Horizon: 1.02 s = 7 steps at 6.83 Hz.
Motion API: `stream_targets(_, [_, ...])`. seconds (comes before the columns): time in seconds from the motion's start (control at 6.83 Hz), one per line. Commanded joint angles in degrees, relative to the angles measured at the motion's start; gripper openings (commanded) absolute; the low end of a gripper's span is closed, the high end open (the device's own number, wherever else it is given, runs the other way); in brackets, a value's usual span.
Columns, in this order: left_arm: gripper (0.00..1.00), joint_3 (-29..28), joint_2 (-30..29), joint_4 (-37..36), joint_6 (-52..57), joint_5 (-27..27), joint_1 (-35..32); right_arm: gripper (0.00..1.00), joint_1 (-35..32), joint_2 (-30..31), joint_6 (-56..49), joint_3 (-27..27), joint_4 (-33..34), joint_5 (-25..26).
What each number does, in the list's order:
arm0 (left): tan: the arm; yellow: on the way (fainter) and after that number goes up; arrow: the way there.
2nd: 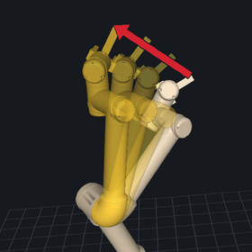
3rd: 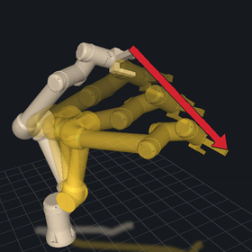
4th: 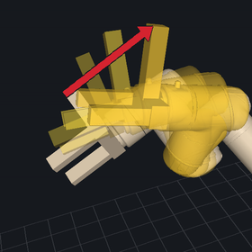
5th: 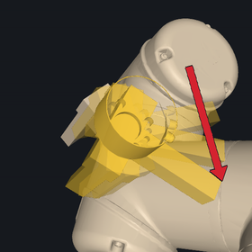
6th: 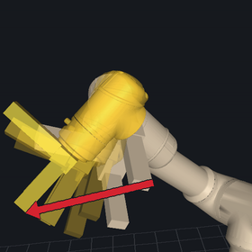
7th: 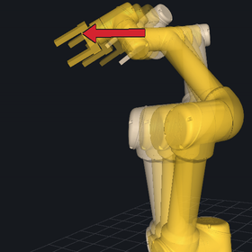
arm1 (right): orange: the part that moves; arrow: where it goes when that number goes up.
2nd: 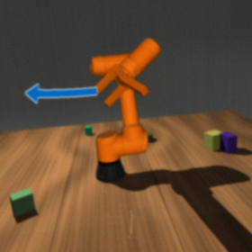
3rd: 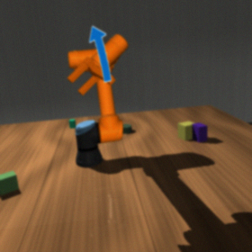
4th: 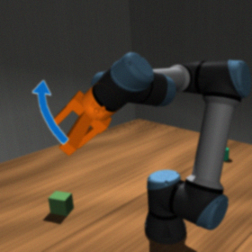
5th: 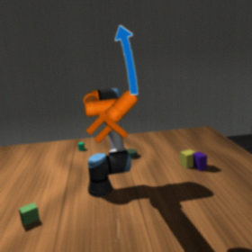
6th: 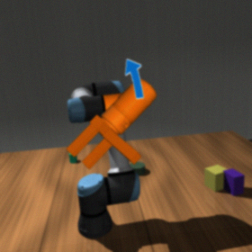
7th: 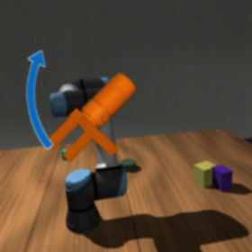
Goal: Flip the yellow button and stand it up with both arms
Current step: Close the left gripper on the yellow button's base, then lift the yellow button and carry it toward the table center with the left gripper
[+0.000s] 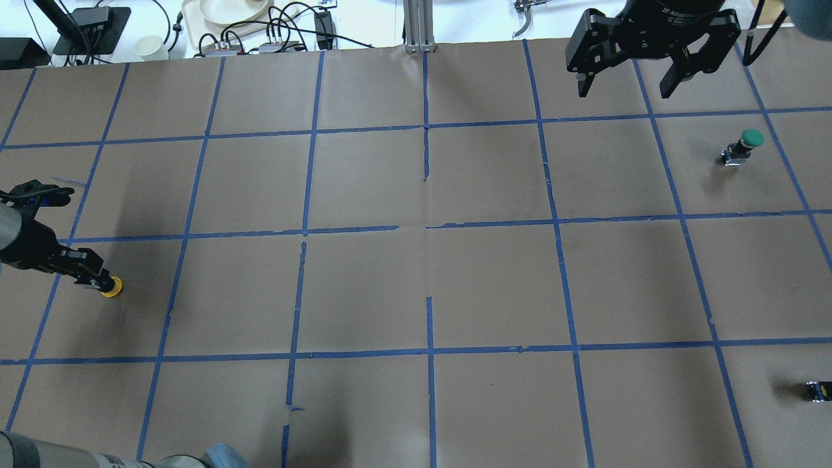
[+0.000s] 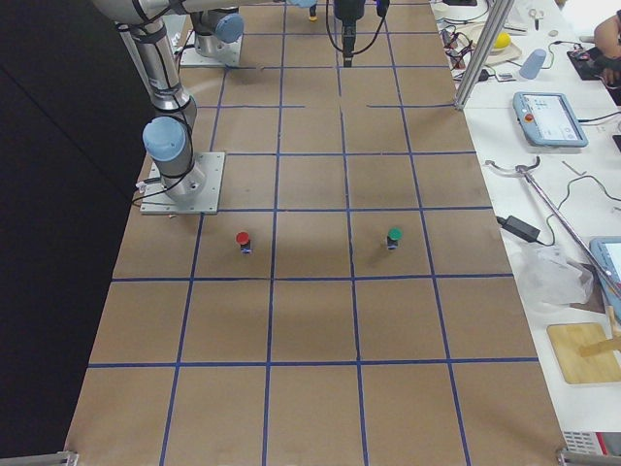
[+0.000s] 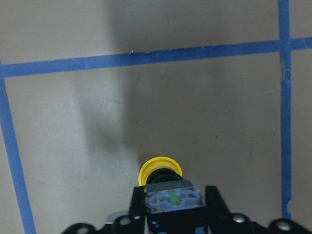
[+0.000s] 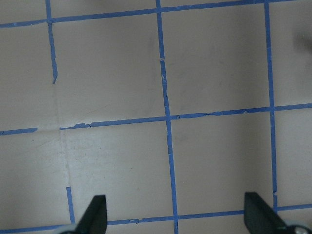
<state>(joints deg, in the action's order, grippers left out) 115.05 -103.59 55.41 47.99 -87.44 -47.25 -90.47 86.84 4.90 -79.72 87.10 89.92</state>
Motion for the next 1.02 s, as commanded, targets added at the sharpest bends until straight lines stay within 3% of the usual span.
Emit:
stream_targets(0.0, [0.21,-0.79,1.71,6.33,0.34,-0.7,-0.74,1.0,0.03,0.0,0.02,0.0,0.0,-0.01])
stream_targets(0.15, [0.21,-4.36,4.86,16.82,0.0,0.16,-1.7,1.0,0.03,-0.09,-0.07,0.0,0.09,-0.18])
stream_targets(0.44, [0.21,-10.53,6.9,31.98,-1.49,12.59,-7.4,1.0,0.21,-0.09,-0.07,0.0,0.09,-0.18])
stream_targets(0.88, [0.21,-11.17,12.87,44.49,-1.49,30.87,-17.4,0.99,0.38,-0.09,-0.16,0.0,0.09,-0.35])
